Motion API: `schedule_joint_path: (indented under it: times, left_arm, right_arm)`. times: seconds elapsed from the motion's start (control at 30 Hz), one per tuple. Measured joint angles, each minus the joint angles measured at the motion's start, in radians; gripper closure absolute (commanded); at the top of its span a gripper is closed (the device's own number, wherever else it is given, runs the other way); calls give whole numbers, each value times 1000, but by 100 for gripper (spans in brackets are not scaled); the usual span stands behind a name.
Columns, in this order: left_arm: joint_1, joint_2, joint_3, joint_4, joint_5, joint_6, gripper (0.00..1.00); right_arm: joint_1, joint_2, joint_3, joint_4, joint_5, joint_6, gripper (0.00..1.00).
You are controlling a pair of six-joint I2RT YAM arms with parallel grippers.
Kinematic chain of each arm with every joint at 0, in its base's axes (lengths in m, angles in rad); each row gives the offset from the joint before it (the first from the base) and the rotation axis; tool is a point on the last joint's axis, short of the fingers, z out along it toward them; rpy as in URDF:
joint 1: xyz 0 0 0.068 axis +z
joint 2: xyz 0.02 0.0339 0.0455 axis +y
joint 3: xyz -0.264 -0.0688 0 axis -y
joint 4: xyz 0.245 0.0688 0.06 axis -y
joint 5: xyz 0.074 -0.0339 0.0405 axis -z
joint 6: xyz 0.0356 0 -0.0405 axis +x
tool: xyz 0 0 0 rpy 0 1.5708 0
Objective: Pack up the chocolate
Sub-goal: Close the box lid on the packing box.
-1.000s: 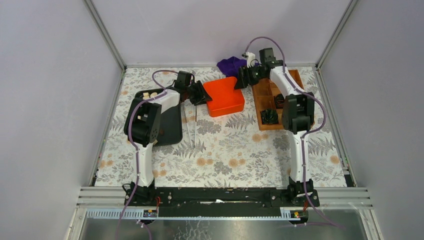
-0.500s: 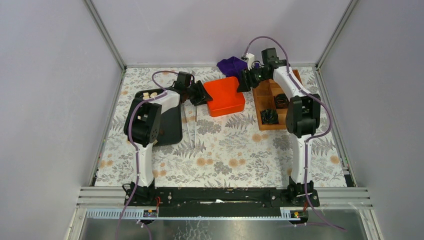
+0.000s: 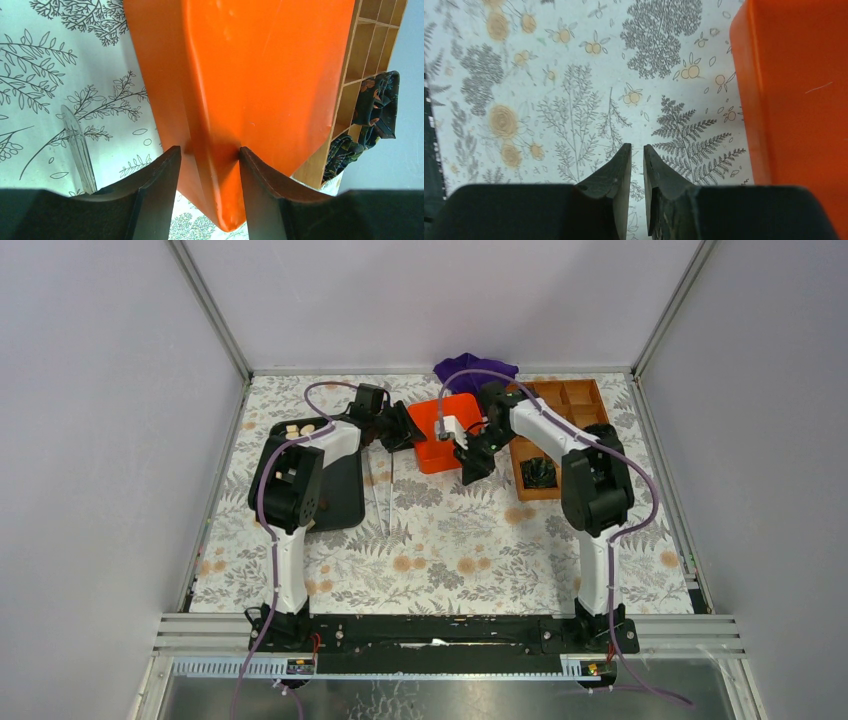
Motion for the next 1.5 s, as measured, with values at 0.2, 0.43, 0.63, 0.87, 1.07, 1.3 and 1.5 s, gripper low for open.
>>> schedule_joint_path:
  times: [0.2, 0.43, 0.63, 0.87, 1.07, 1.3, 1.5]
  left_arm:
    - [0, 0, 0, -1, 0, 0, 44]
    - [0, 0, 0, -3, 0, 1, 42]
    - [-1, 2, 0, -4, 1, 1, 43]
    - [-1, 4, 0, -4, 6, 1, 45]
    - [-1, 8, 3, -3, 13, 0, 46]
    - [0, 24, 22, -5, 23, -4, 48]
    - [-1, 75, 84, -4, 51, -9, 48]
  right_arm:
    - [14, 20, -25, 110, 130, 15, 78]
    - [11, 43, -10, 285, 231, 129, 75]
    - [8, 46, -7, 319, 254, 201, 72]
    - [-23, 46, 62, 231, 159, 222, 69]
    - [-68, 37, 216, 179, 44, 302, 71]
    - [-71, 68, 265, 422, 167, 659, 79]
    - [-70, 411, 671, 463, 342, 806, 84]
